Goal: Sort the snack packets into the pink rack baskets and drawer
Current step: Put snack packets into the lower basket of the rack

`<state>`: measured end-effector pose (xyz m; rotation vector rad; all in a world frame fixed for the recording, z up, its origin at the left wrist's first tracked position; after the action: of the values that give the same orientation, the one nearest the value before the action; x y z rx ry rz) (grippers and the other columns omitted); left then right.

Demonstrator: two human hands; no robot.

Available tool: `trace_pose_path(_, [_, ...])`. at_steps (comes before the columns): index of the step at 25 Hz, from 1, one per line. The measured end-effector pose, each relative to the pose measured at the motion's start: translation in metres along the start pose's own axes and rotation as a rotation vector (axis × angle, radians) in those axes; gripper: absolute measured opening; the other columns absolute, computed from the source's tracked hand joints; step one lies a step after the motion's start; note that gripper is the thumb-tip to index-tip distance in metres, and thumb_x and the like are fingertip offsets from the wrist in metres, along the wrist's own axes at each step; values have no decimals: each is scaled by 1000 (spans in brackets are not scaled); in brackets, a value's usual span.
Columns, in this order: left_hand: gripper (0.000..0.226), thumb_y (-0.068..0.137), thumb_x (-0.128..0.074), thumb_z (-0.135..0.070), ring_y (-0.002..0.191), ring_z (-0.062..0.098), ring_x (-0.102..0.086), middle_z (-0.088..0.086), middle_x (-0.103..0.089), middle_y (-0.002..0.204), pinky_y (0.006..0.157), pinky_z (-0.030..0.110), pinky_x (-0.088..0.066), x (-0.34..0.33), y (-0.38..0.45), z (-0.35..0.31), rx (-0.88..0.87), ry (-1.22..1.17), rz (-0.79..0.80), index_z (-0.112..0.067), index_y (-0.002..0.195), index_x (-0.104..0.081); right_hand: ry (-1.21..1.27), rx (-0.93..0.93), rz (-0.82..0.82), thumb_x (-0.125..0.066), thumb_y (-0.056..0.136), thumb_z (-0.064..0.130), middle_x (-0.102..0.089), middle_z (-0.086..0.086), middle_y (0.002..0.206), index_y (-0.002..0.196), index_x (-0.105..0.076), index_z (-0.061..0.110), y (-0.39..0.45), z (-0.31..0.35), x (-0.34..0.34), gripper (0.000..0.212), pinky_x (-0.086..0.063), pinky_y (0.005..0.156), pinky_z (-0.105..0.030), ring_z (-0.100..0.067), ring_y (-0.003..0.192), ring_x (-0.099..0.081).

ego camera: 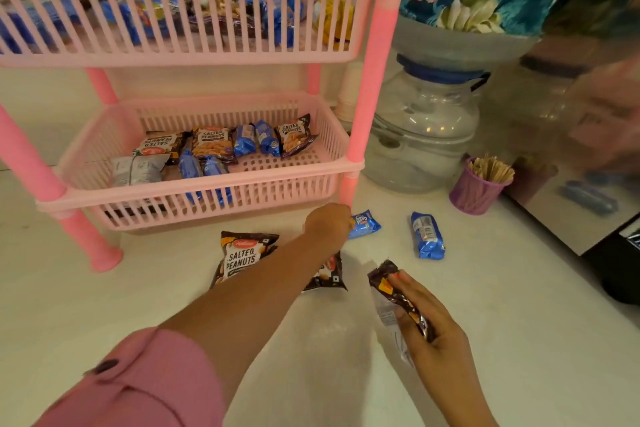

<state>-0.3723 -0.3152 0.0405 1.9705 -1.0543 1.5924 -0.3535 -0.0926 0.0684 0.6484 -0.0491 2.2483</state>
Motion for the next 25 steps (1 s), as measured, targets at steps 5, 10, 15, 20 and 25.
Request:
trace_pose_path(5, [40,88,-57,-28,109,32,-54,16,-51,120,87,37,-47,-6,-1,-17,-55,85,10,-3,119,-52,25,-33,-2,-59,84,-1,-53,15,126,110,-53,40,4,-1,-1,49,-29,87,10,5,112,-50])
trace_pose_path(10, [32,77,-66,-29,86,31,-60,16,-60,91,61,32,-38,37,-40,-16,-143,-193,-57,-1,92,-64,78,45,-3,-57,87,4,-50,26,124,115,-53,42,22,25,5,48,-37,92,0,29,105,-42])
trace_pose_path(15, [30,70,-74,-33,64,18,-54,13,-64,78,56,30,-40,93,-88,36,-52,-423,-216,-6,73,-61,150,217,26,-55,86,-3,-51,30,118,111,-53,44,51,79,-7,53,-33,90,5,28,107,-43])
trace_pose_path(20, [30,78,-68,-32,60,20,-49,9,-54,64,57,29,-38,149,-69,105,163,-564,-417,-13,62,-53,132,415,88,-52,87,0,-51,20,125,122,-53,33,117,142,-42,48,-36,100,-8,4,120,-46])
trace_pose_path(25, [49,84,-61,-31,43,15,-34,5,-34,48,41,27,-24,155,-11,150,328,-478,-412,-13,48,-34,-156,554,188,-50,82,-3,-50,-3,139,124,-59,18,204,180,-103,48,-27,105,-7,-14,128,-44])
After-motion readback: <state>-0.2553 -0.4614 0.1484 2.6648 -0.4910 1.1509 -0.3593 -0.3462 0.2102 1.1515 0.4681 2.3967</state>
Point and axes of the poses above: each hand's wrist, its own y-axis towards the middle knuckle, its own x-axis out of the back of the hand, z = x × y, the point moved 8 cm from there along y, towards the middle knuckle
